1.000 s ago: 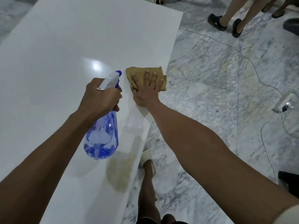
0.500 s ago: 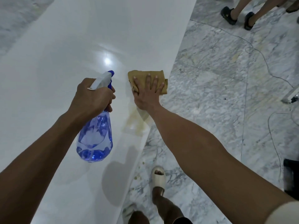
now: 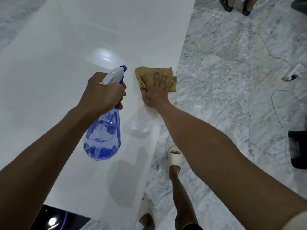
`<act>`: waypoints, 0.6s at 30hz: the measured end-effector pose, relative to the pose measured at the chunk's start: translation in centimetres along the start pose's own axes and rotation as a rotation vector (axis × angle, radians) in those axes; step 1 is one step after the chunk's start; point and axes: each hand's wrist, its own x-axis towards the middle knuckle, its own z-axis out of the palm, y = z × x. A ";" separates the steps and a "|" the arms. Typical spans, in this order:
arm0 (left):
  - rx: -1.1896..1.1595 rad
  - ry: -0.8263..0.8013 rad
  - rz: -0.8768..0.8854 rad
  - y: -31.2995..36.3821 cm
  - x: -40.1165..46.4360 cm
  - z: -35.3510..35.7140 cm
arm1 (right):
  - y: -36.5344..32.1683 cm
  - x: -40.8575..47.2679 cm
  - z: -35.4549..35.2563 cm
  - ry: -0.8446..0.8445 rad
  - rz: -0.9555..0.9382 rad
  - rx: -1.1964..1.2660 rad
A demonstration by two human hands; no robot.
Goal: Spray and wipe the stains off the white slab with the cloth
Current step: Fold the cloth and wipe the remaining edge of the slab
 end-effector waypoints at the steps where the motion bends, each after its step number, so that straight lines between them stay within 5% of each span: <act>1: 0.006 -0.016 0.005 -0.7 -1.1 -0.2 | -0.4 -1.4 0.3 0.023 0.010 0.010; 18: 0.050 -0.035 0.021 -8.6 -13.8 -2.9 | -5.3 -19.7 4.0 0.003 -0.006 0.009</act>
